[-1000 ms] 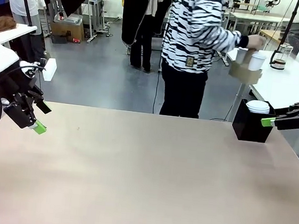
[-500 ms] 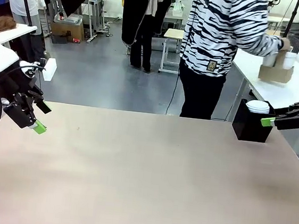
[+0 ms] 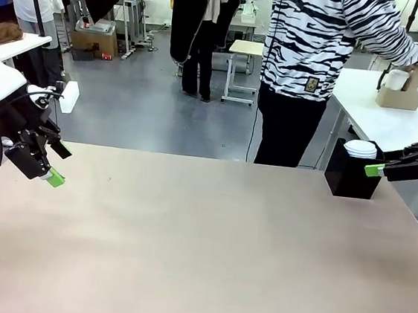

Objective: Pour a drink into a cup and package it in a carrier.
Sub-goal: Insert the held 600 ml Paper Cup into the Cup Carrier.

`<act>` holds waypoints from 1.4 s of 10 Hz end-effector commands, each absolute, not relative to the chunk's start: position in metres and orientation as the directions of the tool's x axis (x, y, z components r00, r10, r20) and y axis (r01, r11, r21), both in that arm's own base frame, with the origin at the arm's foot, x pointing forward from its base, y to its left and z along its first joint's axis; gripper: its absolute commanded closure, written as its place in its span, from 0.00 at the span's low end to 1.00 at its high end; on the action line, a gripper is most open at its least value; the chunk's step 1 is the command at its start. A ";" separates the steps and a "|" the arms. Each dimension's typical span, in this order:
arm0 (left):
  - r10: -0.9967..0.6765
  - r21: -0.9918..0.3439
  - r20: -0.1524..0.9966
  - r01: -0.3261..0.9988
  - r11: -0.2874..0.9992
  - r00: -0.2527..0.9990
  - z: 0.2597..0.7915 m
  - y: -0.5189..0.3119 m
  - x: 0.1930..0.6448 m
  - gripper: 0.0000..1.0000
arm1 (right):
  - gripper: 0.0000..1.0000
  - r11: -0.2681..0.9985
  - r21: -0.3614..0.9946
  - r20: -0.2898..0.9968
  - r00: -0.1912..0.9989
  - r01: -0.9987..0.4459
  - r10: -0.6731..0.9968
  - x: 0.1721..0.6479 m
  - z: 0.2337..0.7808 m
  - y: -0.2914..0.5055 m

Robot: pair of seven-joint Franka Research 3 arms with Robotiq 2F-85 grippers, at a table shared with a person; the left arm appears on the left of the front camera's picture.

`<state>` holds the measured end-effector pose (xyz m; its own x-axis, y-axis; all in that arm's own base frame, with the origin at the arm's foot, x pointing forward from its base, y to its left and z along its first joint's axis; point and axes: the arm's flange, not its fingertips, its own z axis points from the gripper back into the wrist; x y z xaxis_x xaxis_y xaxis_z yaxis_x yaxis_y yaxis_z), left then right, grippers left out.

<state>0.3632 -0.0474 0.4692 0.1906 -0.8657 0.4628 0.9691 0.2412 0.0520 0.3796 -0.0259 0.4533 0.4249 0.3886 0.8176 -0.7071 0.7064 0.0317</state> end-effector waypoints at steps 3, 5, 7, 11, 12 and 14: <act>-0.858 0.046 0.478 0.971 0.236 0.186 0.469 -0.047 0.363 0.00 | 0.00 0.713 0.028 0.820 0.424 -0.701 0.384 0.379 0.453 -0.027; -0.858 0.046 0.478 0.971 0.236 0.186 0.469 -0.047 0.363 0.00 | 0.00 0.713 0.028 0.820 0.424 -0.701 0.384 0.379 0.453 -0.027; -0.858 0.046 0.478 0.971 0.236 0.186 0.469 -0.047 0.363 0.00 | 0.00 0.713 0.028 0.820 0.424 -0.701 0.384 0.379 0.453 -0.027; -0.858 0.046 0.478 0.971 0.236 0.186 0.469 -0.047 0.363 0.00 | 0.00 0.713 0.028 0.820 0.424 -0.701 0.384 0.379 0.453 -0.027; -0.858 0.046 0.478 0.971 0.236 0.186 0.469 -0.047 0.363 0.00 | 0.00 0.713 0.028 0.820 0.424 -0.701 0.384 0.379 0.453 -0.027; -0.858 0.046 0.478 0.971 0.236 0.186 0.469 -0.047 0.363 0.00 | 0.00 0.713 0.028 0.820 0.424 -0.701 0.384 0.379 0.453 -0.027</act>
